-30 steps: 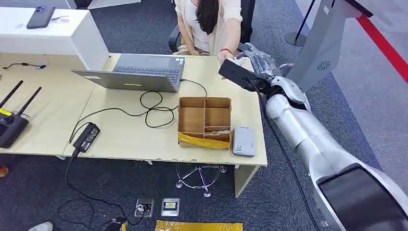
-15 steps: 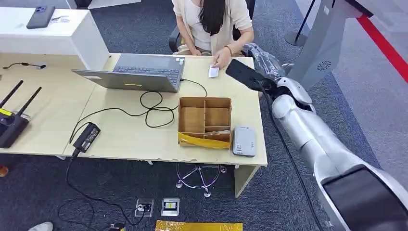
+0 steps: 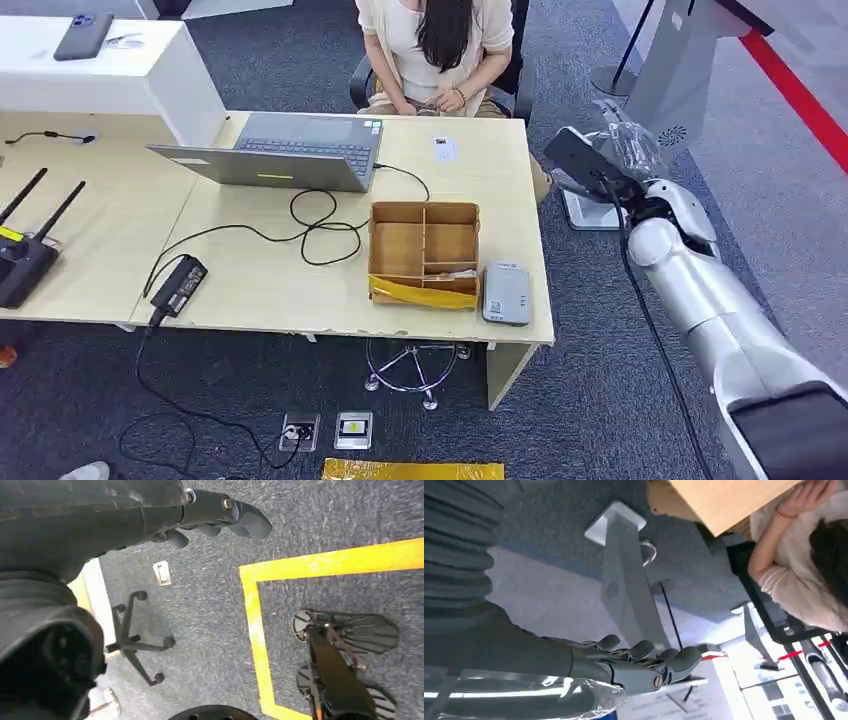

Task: Pass the card to the sensor for recognition and then transmit it.

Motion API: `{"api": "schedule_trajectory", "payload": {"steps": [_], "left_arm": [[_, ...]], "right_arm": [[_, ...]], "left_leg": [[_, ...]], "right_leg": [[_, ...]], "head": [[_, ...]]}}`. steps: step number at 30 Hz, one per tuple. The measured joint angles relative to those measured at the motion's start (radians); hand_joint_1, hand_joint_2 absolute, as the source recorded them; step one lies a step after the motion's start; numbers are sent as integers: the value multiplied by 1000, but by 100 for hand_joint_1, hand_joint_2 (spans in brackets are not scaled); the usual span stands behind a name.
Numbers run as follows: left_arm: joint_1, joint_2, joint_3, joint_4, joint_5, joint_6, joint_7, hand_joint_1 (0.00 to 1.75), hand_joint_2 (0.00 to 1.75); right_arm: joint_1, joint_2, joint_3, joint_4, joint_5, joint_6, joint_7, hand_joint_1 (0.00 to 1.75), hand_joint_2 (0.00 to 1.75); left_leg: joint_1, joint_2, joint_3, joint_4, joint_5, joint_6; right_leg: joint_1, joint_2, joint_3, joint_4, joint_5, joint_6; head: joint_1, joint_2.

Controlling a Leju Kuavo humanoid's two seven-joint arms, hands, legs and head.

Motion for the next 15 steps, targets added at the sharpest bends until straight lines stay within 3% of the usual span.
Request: {"api": "schedule_trajectory", "payload": {"steps": [8, 15], "left_arm": [[0, 0, 7, 0, 15, 11, -7, 0, 0], [2, 0, 7, 0, 14, 11, 21, 0, 0]], "right_arm": [[106, -66, -3, -216, 113, 32, 128, 0, 175], [273, -107, -27, -474, 174, 81, 230, 0, 175]], "left_leg": [[0, 0, 0, 0, 0, 0], [0, 0, 0, 0, -1, -1]], "right_leg": [[0, 1, 0, 0, 0, 0], [0, 0, 0, 0, 0, 0]], "head": [[0, 0], [0, 0]]}}
